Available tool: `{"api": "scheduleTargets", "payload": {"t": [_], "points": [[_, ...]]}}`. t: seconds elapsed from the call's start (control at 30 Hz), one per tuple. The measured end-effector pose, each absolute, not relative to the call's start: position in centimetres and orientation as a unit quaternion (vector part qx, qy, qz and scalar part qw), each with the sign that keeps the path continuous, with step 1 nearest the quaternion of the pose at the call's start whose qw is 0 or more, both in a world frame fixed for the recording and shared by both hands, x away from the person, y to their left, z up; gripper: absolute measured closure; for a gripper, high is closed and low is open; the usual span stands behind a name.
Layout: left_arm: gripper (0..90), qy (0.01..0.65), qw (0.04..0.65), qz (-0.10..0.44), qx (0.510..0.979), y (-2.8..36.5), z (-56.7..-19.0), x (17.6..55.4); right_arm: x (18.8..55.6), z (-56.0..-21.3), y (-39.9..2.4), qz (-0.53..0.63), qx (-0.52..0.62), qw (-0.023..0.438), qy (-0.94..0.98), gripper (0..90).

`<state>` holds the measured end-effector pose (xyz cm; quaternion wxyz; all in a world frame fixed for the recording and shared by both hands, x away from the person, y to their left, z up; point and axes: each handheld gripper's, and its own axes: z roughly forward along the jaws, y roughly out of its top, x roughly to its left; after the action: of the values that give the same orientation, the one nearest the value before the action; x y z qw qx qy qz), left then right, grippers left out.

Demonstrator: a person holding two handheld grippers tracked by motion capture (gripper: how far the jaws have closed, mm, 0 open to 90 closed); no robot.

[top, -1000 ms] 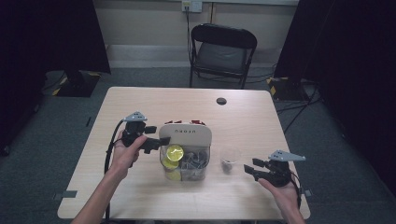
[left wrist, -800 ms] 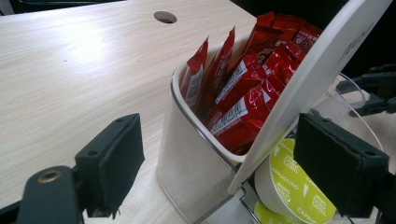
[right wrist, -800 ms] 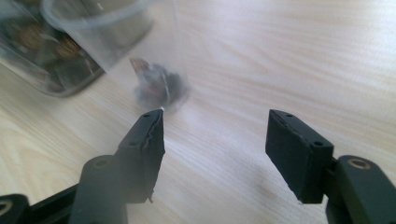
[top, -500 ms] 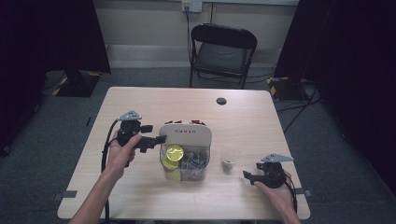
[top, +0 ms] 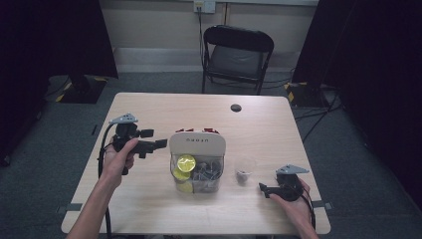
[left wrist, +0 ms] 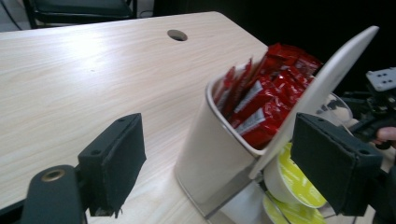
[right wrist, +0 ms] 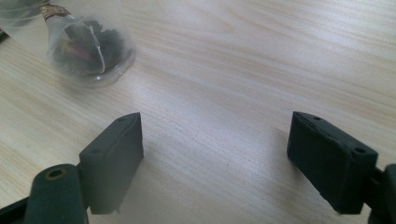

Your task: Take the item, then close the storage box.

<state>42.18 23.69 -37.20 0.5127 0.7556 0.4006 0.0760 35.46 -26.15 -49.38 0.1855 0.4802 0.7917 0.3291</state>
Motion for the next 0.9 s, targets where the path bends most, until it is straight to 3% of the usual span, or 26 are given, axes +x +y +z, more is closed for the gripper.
{"api": "scheduleTargets", "payload": {"t": [0.57, 0.9], "points": [[17.0, 0.436, 0.507, 0.101, 0.737, 23.4, -38.1, 44.2, 34.9, -50.0, -26.3, 0.343, 0.462, 0.206, 0.792, 15.1], [17.0, 0.418, 0.506, 0.091, 0.749, 21.5, -38.4, 44.5, 34.7, -50.0, -26.3, 0.344, 0.463, 0.208, 0.79, 15.1]]}}
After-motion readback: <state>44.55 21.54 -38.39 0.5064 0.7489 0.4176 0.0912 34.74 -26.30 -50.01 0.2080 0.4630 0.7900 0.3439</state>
